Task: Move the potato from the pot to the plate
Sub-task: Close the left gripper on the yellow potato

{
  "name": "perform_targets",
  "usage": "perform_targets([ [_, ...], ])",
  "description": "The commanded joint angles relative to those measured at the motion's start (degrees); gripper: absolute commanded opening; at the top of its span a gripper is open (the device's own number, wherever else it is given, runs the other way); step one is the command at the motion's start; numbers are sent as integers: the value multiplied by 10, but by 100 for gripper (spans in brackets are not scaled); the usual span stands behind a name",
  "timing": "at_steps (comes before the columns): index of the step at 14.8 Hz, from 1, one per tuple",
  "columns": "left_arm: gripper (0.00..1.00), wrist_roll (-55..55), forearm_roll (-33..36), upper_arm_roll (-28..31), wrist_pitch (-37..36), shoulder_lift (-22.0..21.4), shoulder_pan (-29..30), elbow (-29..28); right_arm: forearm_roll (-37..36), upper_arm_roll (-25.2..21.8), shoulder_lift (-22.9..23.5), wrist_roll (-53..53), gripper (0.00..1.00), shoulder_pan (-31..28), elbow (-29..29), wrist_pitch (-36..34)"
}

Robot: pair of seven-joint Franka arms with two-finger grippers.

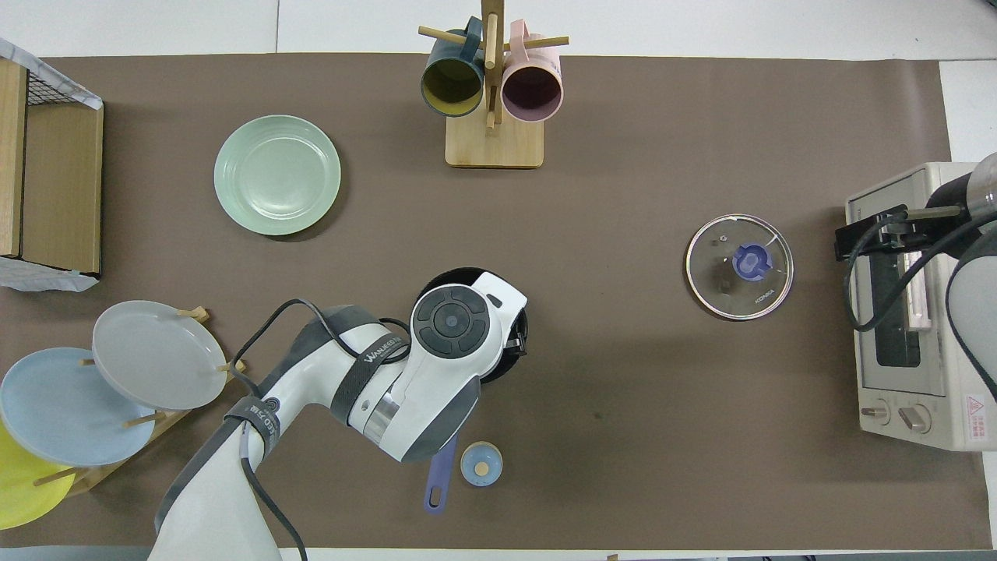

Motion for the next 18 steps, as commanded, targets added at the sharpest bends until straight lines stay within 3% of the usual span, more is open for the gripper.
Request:
perform_targets([
  [1,84,4,-10,11,5,3,-15,-9,8,-2,-4,9,100,0,-4,2],
  [5,53,6,-10,11,5,3,-10,-9,8,-2,-4,9,100,0,-4,2],
  [9,5,8,-10,11,4,3,-8,-8,8,-2,-4,9,100,0,-4,2],
  [10,0,8,-10,11,3,5,-8,-6,8,-2,-4,9,100,0,-4,2],
  [18,0,10,-10,11,-25,-10,-2,15,8,-2,-4,9,100,0,-4,2],
])
